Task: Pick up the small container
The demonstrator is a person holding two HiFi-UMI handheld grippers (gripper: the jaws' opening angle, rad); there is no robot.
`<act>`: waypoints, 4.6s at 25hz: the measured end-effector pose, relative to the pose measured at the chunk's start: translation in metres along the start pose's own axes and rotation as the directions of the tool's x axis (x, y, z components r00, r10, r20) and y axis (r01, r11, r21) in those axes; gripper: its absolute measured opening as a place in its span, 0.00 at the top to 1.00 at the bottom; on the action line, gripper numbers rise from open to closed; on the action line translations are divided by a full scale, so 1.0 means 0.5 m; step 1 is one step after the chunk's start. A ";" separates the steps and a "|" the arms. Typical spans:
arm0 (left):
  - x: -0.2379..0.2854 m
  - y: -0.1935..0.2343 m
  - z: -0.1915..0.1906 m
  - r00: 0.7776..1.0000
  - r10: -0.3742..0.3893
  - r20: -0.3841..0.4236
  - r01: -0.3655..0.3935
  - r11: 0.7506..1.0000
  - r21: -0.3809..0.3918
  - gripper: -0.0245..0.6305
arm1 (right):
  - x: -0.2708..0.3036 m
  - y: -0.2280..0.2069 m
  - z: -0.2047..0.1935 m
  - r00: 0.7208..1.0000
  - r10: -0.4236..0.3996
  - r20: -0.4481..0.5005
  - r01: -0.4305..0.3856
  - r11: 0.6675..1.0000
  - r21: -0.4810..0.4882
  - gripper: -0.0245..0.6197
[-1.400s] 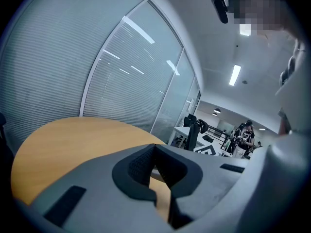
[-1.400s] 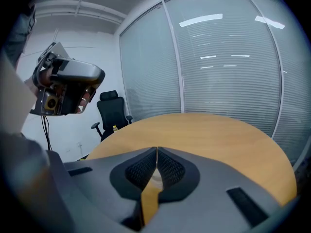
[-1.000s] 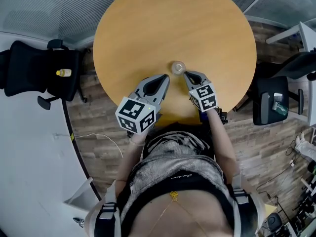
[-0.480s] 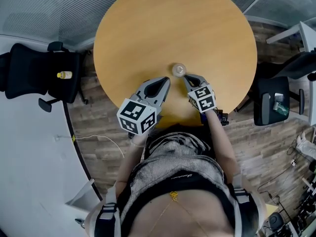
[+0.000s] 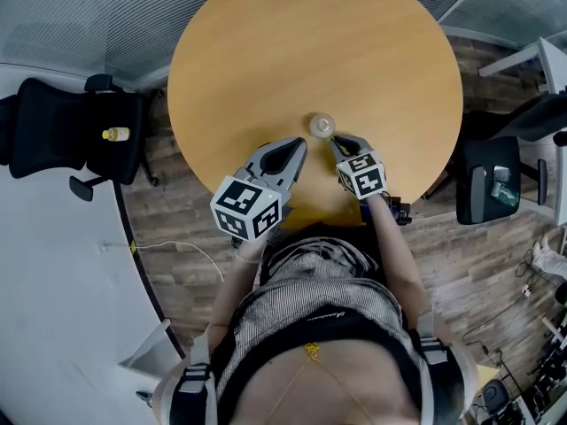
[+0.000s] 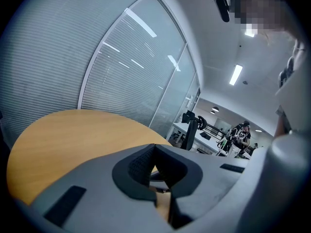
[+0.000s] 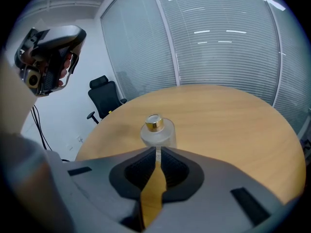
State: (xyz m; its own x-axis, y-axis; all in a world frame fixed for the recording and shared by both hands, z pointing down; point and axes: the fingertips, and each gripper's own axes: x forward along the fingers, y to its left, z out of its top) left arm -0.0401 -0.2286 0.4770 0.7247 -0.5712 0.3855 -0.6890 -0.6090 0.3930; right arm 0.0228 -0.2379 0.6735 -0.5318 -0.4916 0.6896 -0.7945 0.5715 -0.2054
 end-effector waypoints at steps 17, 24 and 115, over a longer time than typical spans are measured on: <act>0.003 0.027 -0.004 1.000 0.017 -0.018 -0.017 1.000 -0.021 0.96 | 0.043 -0.012 0.010 1.000 -0.011 0.023 0.011 1.000 0.001 0.49; 0.008 0.056 0.000 0.999 0.031 -0.032 -0.031 0.999 -0.021 0.96 | 0.071 -0.007 0.010 0.999 -0.019 0.033 0.020 1.000 -0.020 0.44; -0.076 -0.016 -0.022 0.997 0.067 0.048 -0.066 0.997 -0.026 0.96 | -0.189 -0.015 0.089 0.966 0.037 0.255 0.019 0.977 -0.213 0.44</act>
State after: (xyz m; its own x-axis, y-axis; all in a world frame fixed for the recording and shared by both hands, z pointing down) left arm -0.0620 -0.1961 0.4683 0.6765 -0.6363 0.3708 -0.7353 -0.5554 0.3885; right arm 0.0657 -0.2251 0.5790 -0.6183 -0.6214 0.4812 -0.7234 0.6893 -0.0395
